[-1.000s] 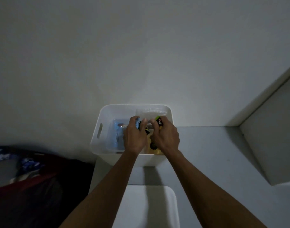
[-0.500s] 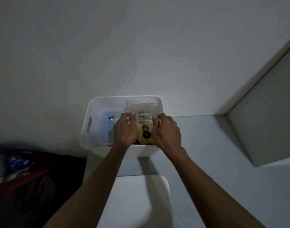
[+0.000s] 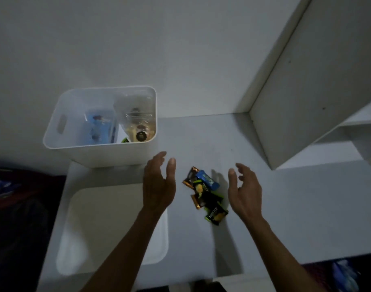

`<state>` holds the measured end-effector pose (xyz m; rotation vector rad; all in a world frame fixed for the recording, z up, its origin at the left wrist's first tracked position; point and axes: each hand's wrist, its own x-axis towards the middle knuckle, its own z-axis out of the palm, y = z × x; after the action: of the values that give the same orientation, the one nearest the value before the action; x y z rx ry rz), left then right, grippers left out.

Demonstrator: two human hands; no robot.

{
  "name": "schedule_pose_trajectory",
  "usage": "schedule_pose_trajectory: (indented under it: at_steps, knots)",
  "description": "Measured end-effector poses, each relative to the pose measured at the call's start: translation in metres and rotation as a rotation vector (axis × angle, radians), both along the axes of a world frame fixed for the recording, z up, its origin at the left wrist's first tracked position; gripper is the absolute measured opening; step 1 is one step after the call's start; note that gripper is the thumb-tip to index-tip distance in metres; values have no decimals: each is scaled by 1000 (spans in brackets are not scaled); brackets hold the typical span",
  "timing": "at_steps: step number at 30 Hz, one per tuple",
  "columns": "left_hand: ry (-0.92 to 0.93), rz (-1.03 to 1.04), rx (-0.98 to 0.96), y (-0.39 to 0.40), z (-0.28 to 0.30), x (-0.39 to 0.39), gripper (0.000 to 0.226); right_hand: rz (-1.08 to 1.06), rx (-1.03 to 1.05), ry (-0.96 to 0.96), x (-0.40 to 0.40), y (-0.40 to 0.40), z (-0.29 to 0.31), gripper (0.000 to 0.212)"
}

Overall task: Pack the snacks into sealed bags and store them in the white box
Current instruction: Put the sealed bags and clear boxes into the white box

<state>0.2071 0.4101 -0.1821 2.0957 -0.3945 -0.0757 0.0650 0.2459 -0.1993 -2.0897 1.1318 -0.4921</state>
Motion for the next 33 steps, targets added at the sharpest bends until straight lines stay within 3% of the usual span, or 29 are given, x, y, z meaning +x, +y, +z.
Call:
schedule_pose_trajectory:
  at_steps: [5,10,15,19,26,33]
  knots:
    - [-101,-235,236,-23,-55,-34,46,155,-12,132,-34,31,-62,55]
    - [-317,-498,393,-52,-97,-17,41,218,-162,188,-20,58,-106,40]
    - [-198,-730,670,-73,-131,1,56,133,-219,294,-4,67,-135,54]
    - [-237,-735,766,-73,-151,1,56,90,-296,266,-5,64,-148,45]
    - [-324,-493,677,-59,-171,13,40,32,-332,167,-17,32,-150,32]
    - [-315,-421,790,-53,-169,-3,48,199,-442,376,-6,3,-149,46]
